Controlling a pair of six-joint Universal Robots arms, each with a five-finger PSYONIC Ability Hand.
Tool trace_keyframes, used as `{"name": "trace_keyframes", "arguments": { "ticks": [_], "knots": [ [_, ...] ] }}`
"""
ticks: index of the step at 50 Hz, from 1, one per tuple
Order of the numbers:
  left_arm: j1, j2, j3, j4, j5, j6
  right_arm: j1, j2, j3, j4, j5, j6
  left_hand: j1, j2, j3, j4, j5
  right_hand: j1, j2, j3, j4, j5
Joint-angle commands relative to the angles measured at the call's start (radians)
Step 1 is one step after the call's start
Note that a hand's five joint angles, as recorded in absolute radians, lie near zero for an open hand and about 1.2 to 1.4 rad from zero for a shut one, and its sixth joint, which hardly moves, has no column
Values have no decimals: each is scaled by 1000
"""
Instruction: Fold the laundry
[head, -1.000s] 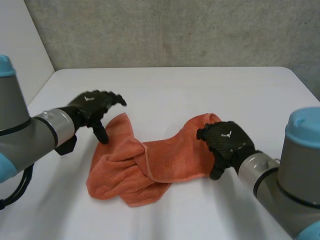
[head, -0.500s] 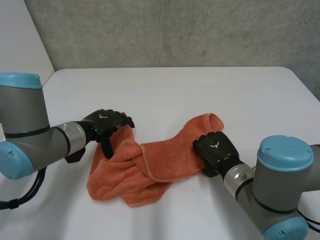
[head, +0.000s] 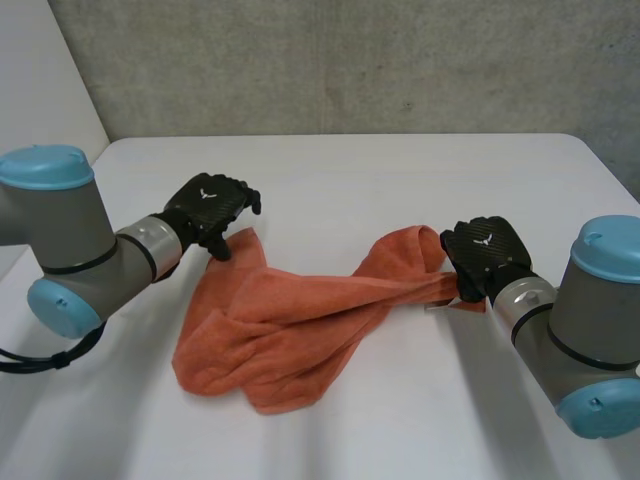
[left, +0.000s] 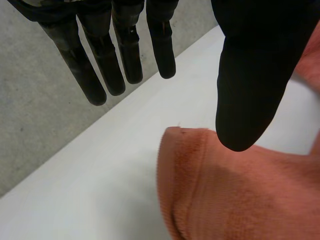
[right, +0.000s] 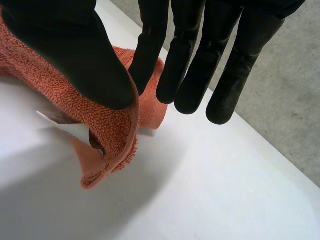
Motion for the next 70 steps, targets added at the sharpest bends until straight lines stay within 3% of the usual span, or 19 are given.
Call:
{"name": "trace_keyframes", "arguments": {
  "ticks": [1,7,12,19,21,23,24,25,29,34,36,39,45,47,54,62,67,69,70],
  "knots": [
    [0,-82,37,24,3,128,-1,-40,11,50,-20,-3,106,104,104,103,107,413,215,216,208,247],
    [0,-122,38,27,3,226,-2,-74,22,64,-54,-1,53,51,51,51,54,413,215,216,208,247],
    [-2,-157,40,27,3,321,-2,-83,22,64,-65,-1,-269,-271,-271,-272,-268,413,215,216,208,247],
    [-2,-174,40,27,6,346,-2,-83,22,64,-66,0,-250,-251,-251,-252,-248,413,215,216,208,247],
    [-2,-172,40,27,2,347,-2,-83,21,63,-68,0,-167,-169,-169,-170,-166,413,215,216,208,247],
    [-3,-165,37,28,-9,347,-2,-83,11,63,-68,0,449,447,447,446,450,413,215,216,208,247],
    [-3,-165,37,28,-9,347,-2,-83,11,63,-68,0,452,451,451,450,454,413,215,216,208,247],
    [-3,-157,37,33,-15,347,-5,-82,2,63,-68,-1,743,741,741,740,744,413,215,216,208,247],
    [-3,-131,41,84,-61,343,-21,-78,-29,57,-71,-1,878,876,876,875,879,413,215,216,208,247],
    [-3,-65,41,280,-152,304,-36,-19,-229,66,-45,-6,878,876,876,875,879,413,215,216,208,247],
    [-2,-30,57,433,-182,237,-38,1,-312,70,-32,-4,878,876,876,875,879,413,215,216,208,247],
    [-2,15,96,536,-199,159,-44,18,-486,66,23,-1,878,876,876,875,879,413,215,216,208,247],
    [0,90,170,636,-307,40,-44,4,-761,-21,101,14,878,876,876,875,879,413,215,216,208,247],
    [5,143,205,694,-423,-27,-47,-2,-785,-69,109,16,878,876,876,875,879,413,215,216,208,247],
    [64,224,180,716,-485,-125,-76,-72,-746,-169,121,9,878,876,876,875,879,413,215,216,208,247],
    [94,276,-52,709,-478,-151,-134,-88,-533,-118,75,5,878,876,876,875,879,413,215,216,208,247],
    [109,323,-261,702,-469,-159,-173,-120,-357,15,-78,5,878,876,876,875,879,413,215,216,208,247],
    [117,337,-398,700,-440,-167,-189,-121,-233,76,-213,-3,878,876,876,875,879,413,215,216,208,247],
    [117,337,-399,700,-440,-167,-189,-121,-233,77,-213,-3,878,876,876,875,879,413,215,216,208,247]
  ]
}}
